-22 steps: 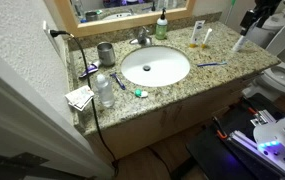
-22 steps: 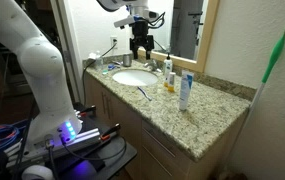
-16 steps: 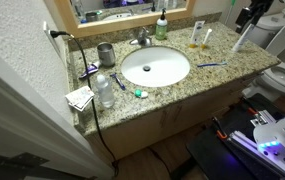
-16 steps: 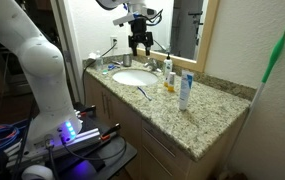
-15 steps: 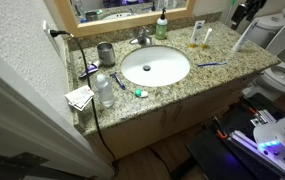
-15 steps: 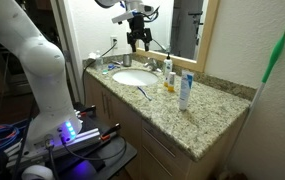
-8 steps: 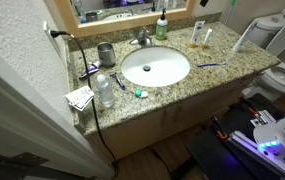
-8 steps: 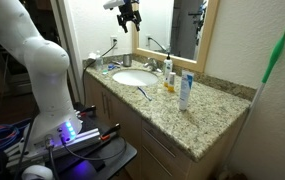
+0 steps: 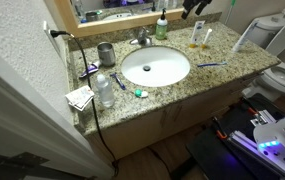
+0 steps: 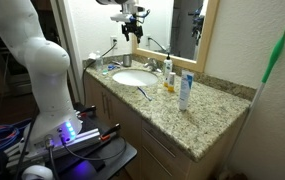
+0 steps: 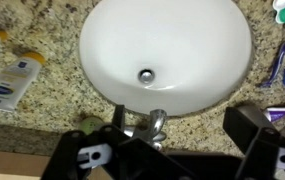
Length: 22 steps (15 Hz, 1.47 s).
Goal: Push the faucet handle upwards
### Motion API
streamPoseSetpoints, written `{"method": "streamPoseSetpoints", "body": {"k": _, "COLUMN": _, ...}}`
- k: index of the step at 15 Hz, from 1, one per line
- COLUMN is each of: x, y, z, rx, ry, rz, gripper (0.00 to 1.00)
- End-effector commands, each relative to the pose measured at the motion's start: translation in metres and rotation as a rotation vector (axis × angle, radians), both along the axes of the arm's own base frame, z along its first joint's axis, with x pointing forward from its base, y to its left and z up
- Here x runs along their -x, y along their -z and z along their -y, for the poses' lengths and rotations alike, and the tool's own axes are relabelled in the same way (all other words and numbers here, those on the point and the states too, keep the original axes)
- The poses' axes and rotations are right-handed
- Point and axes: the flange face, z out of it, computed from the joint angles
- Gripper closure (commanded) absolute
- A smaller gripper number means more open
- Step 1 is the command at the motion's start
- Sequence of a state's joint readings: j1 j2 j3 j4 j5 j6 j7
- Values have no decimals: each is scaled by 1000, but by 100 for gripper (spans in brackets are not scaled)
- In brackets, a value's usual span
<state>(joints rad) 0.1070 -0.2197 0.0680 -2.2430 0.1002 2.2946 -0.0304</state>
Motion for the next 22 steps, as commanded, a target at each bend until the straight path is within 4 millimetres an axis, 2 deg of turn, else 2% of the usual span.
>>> {"method": "streamPoseSetpoints", "body": {"k": 1, "x": -57, "y": 27, "z": -3, "rx": -86, "ry": 69, "rz": 30, "gripper": 0}}
{"method": "streamPoseSetpoints", "body": {"k": 2, "x": -58, "y": 24, "z": -4, "rx": -109, "ry": 61, "rz": 32, "gripper": 0}}
{"method": "streamPoseSetpoints", "body": {"k": 3, "x": -40, "y": 27, "z": -4, "rx": -68, "ry": 51, "rz": 24, "gripper": 0}}
{"method": "streamPoseSetpoints", "body": {"k": 6, "x": -56, "y": 29, "z": -6, "rx": -91, "ry": 63, "rz": 25, "gripper": 0}}
{"method": "streamPoseSetpoints", "body": {"k": 7, "x": -70, "y": 42, "z": -4, "rx": -76, "ry": 92, "rz": -30, "gripper": 0}}
{"method": "streamPoseSetpoints", "body": {"k": 8, "x": -81, "y": 49, "z": -9, "rx": -117, "ry": 95, "rz": -12, "gripper": 0}}
{"method": "streamPoseSetpoints", "body": {"k": 11, "x": -111, "y": 54, "z": -14, "rx": -126, "ry": 138, "rz": 48, "gripper": 0}}
{"method": "streamPoseSetpoints", "body": {"k": 14, "x": -142, "y": 72, "z": -20, "rx": -133, "ry": 173, "rz": 24, "gripper": 0}}
{"method": "streamPoseSetpoints", "body": {"k": 15, "x": -145, "y": 69, "z": -22, "rx": -137, "ry": 172, "rz": 28, "gripper": 0}}
{"method": "streamPoseSetpoints", "body": {"k": 16, "x": -129, "y": 68, "z": -18, "rx": -124, "ry": 165, "rz": 31, "gripper": 0}}
{"method": "streamPoseSetpoints", "body": {"k": 19, "x": -143, "y": 73, "z": -22, "rx": -130, "ry": 167, "rz": 33, "gripper": 0}}
{"method": "streamPoseSetpoints", "body": {"k": 20, "x": -147, "y": 84, "z": -20, "rx": -92, "ry": 171, "rz": -45, "gripper": 0}}
{"method": "streamPoseSetpoints", "body": {"k": 22, "x": -163, "y": 107, "z": -22, "rx": -53, "ry": 195, "rz": -49, "gripper": 0}}
